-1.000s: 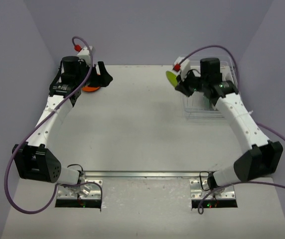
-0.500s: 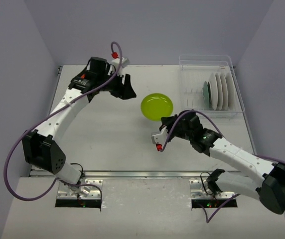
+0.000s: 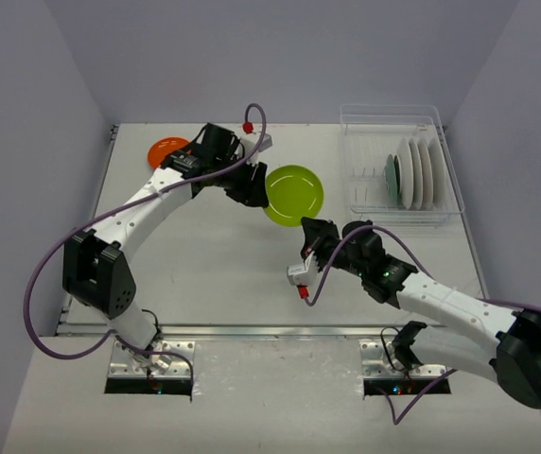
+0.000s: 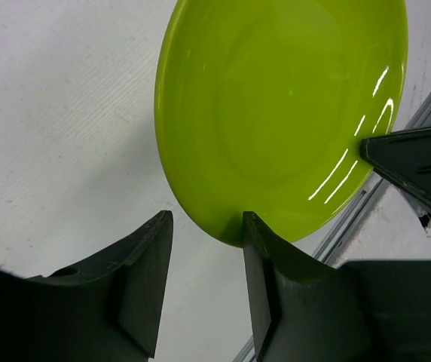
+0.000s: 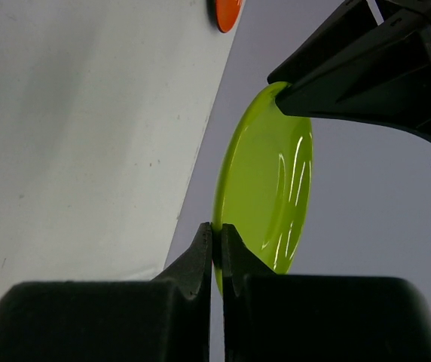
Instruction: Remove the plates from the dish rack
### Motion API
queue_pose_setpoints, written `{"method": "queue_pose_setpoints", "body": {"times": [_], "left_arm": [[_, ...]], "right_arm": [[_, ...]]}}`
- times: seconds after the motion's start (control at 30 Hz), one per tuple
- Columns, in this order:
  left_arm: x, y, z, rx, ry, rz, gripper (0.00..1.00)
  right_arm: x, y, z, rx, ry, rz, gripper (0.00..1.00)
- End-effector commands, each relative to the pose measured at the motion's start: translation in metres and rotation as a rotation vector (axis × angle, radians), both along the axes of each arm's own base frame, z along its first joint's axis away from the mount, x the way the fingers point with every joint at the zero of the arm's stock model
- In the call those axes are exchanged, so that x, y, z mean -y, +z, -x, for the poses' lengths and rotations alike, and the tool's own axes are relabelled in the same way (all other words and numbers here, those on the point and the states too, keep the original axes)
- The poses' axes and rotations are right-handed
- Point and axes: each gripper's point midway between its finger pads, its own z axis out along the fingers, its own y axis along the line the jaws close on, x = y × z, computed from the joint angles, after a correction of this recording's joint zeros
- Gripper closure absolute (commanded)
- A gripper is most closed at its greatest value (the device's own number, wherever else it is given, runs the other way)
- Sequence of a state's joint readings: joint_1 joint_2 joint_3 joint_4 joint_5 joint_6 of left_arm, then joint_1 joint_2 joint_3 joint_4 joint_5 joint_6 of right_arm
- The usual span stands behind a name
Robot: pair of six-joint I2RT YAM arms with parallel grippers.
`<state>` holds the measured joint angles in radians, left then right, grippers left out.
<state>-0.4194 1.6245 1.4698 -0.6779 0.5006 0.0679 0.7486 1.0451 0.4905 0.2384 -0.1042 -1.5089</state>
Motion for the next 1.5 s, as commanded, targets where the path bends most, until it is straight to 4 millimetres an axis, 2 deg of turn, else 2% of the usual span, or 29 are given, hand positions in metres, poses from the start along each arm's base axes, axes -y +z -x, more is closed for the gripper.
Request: {"method": "queue_pose_setpoints", "body": {"times": [0.0, 0.23, 0.47, 0.6, 0.63, 0.73, 0.77, 0.8, 0.83, 0.97, 1.0, 1.03, 1.1, 1.2, 1.23, 1.3, 1.33, 1.4, 1.43, 1.47], "left_arm": [[0.0, 0.004, -0.016, 0.048, 0.047, 0.008, 0.61], [0.009, 0.013, -0.014, 0.044, 0.02, 0.072, 0.72], [0.022, 0.019, -0.007, -0.003, -0.013, 0.151, 0.76], [0.019, 0.015, -0.01, -0.005, 0.002, 0.139, 0.98], [0.017, 0.014, -0.011, -0.005, 0.009, 0.137, 1.0], [0.009, 0.015, -0.017, -0.008, 0.038, 0.153, 1.0], [0.001, 0.016, -0.023, -0.017, 0.07, 0.168, 1.0], [-0.01, 0.017, -0.031, -0.023, 0.104, 0.18, 1.0], [-0.02, 0.017, -0.038, -0.029, 0.138, 0.191, 1.0], [-0.074, 0.02, -0.074, -0.048, 0.317, 0.248, 1.0], [-0.078, 0.02, -0.077, -0.05, 0.333, 0.251, 1.0], [-0.098, 0.022, -0.092, -0.031, 0.394, 0.247, 1.0], [-0.128, 0.025, -0.113, 0.006, 0.49, 0.238, 1.0], [-0.202, 0.023, -0.145, 0.045, 0.709, 0.22, 1.0], [-0.205, 0.017, -0.147, 0.032, 0.718, 0.217, 1.0], [-0.255, 0.012, -0.165, 0.049, 0.858, 0.203, 1.0], [-0.262, 0.009, -0.169, 0.044, 0.881, 0.205, 1.0], [-0.295, -0.004, -0.18, 0.021, 0.953, 0.195, 1.0], [-0.301, -0.007, -0.186, 0.021, 0.968, 0.188, 1.0], [-0.313, -0.02, -0.191, -0.004, 0.994, 0.178, 1.0]], "right_arm": [[-0.003, 0.04, -0.001, 0.13, 0.008, -0.084, 1.0], [-0.006, 0.038, 0.006, 0.172, 0.047, -0.09, 1.0], [-0.01, 0.029, 0.017, 0.203, 0.085, -0.088, 1.0], [-0.012, 0.029, 0.017, 0.2, 0.086, -0.099, 1.0], [-0.012, 0.029, 0.017, 0.194, 0.08, -0.105, 0.96], [-0.011, 0.031, 0.012, 0.162, 0.05, -0.13, 0.64], [-0.01, 0.028, 0.009, 0.112, 0.021, -0.135, 0.43], [-0.009, 0.032, 0.004, 0.079, -0.011, -0.159, 0.3], [-0.008, 0.035, 0.001, 0.047, -0.04, -0.175, 0.22], [-0.01, 0.044, -0.011, -0.021, -0.107, -0.228, 0.1], [-0.01, 0.044, -0.012, -0.033, -0.115, -0.241, 0.08], [-0.009, 0.046, -0.017, -0.052, -0.143, -0.263, 0.02], [-0.008, 0.05, -0.024, -0.08, -0.19, -0.295, 0.01], [0.001, 0.048, -0.039, -0.153, -0.301, -0.339, 0.01], [-0.001, 0.054, -0.042, -0.15, -0.304, -0.347, 0.01], [0.008, 0.053, -0.054, -0.232, -0.379, -0.379, 0.01], [0.009, 0.051, -0.055, -0.254, -0.394, -0.387, 0.01], [0.018, 0.042, -0.065, -0.283, -0.444, -0.38, 0.01], [0.02, 0.04, -0.067, -0.292, -0.457, -0.378, 0.01], [0.021, 0.04, -0.069, -0.303, -0.468, -0.383, 0.01]]}}
